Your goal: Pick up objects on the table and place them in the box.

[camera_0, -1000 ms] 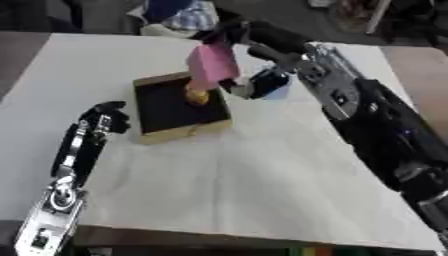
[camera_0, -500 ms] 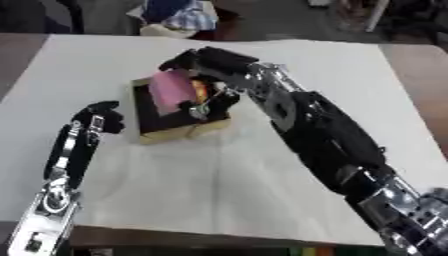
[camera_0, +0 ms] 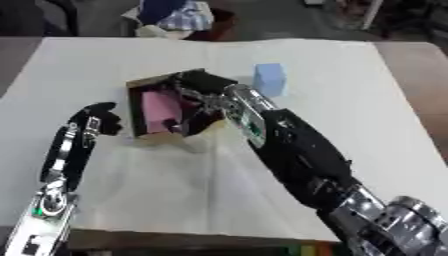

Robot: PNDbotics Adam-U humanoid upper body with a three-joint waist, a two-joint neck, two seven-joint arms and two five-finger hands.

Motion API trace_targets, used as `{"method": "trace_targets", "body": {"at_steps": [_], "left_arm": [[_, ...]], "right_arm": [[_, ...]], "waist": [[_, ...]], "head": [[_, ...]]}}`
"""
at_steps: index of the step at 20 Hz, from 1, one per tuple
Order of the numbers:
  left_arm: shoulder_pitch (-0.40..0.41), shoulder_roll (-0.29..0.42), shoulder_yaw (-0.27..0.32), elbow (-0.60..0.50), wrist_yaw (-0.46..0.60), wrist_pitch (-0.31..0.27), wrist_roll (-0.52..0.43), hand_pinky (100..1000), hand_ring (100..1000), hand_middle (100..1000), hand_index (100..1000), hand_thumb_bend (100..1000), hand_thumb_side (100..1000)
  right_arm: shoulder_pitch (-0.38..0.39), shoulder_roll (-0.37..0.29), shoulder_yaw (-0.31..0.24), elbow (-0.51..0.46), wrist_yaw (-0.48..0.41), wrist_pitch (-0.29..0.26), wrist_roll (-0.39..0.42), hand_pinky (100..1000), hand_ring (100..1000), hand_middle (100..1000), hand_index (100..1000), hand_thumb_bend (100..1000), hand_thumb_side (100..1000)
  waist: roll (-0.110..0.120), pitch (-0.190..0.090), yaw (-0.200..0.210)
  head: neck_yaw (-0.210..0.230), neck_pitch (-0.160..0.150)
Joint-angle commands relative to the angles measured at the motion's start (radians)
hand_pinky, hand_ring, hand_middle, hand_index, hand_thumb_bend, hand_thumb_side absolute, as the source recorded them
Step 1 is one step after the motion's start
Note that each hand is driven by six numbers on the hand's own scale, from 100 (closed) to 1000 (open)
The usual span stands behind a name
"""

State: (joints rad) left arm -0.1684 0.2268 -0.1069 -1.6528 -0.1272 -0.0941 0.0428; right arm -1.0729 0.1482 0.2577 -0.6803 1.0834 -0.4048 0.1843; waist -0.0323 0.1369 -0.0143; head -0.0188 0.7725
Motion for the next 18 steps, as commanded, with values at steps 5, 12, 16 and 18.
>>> {"method": "trace_targets", "body": {"at_steps": [5, 12, 16, 18], "left_arm": [[-0.016, 0.004, -0.003, -0.019, 0.002, 0.0, -0.002, 634, 595, 563, 777, 100, 925], [-0.016, 0.003, -0.003, -0.017, 0.002, -0.001, -0.002, 634, 595, 563, 777, 100, 925], [-0.016, 0.002, -0.003, -0.017, 0.002, -0.002, -0.003, 634, 595, 563, 777, 100, 925], [-0.016, 0.002, -0.002, -0.016, 0.002, -0.002, -0.002, 635, 595, 563, 777, 100, 925]], "right_arm": [[-0.02, 0.01, -0.011, 0.0, 0.13, 0.019, -0.034, 808, 804, 832, 979, 209, 460], [-0.032, 0.006, -0.028, -0.009, 0.248, 0.037, -0.016, 833, 869, 981, 1000, 362, 615], [-0.039, 0.002, -0.055, -0.011, 0.317, 0.048, -0.041, 838, 878, 999, 1000, 386, 624], [-0.044, -0.004, -0.074, -0.012, 0.351, 0.054, -0.06, 837, 876, 995, 1000, 379, 613]], "waist": [[0.017, -0.006, 0.004], [0.013, -0.008, 0.007], [0.013, -0.009, 0.008], [0.013, -0.009, 0.008]], "head": [[-0.005, -0.003], [-0.007, -0.003], [-0.007, -0.003], [-0.007, -0.003]]}}
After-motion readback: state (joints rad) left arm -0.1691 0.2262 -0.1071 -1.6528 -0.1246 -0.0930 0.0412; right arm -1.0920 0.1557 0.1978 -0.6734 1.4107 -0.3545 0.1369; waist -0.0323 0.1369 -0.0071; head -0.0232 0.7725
